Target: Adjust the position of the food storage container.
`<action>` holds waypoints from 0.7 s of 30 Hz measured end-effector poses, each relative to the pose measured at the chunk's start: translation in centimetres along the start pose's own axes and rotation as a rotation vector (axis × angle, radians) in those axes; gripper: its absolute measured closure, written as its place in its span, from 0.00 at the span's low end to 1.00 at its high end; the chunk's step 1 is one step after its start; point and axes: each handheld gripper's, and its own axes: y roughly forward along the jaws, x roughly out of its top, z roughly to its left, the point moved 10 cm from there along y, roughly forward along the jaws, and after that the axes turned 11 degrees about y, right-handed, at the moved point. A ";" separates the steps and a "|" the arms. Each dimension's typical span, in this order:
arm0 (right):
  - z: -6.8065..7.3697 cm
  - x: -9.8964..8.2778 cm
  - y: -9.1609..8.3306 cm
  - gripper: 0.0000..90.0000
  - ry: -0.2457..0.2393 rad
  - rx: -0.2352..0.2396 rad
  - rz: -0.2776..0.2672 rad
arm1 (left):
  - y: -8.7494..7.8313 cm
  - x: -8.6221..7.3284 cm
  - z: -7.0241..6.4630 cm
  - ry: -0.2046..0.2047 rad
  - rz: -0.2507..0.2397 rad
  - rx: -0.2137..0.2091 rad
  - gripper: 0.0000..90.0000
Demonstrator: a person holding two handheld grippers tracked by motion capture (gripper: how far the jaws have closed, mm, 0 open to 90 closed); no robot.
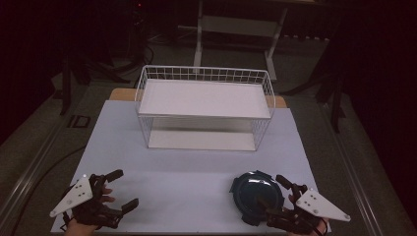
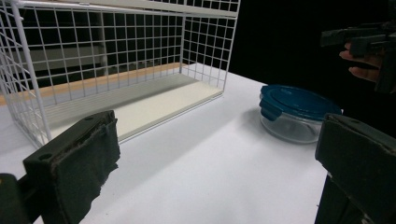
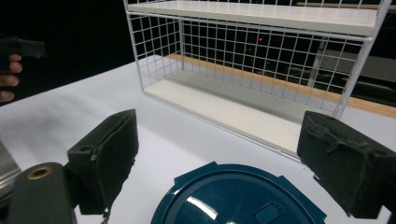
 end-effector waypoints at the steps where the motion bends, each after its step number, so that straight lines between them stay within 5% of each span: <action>1: 0.1 0.5 -0.1 0.13 -0.026 0.004 0.001 | 0.0 0.0 0.0 0.000 0.000 -0.002 0.00; 5: 0.1 1.2 -0.4 0.13 -0.051 -0.003 -0.002 | 0.1 -0.1 -0.1 0.000 0.004 -0.007 0.00; 13: -0.8 2.4 -0.8 0.12 -0.016 -0.008 0.041 | 0.2 -0.1 -0.2 0.000 0.004 -0.014 0.00; 21: -2.7 0.6 -1.9 0.35 0.007 -0.054 0.124 | 0.2 -0.2 -0.2 0.001 0.010 -0.016 0.00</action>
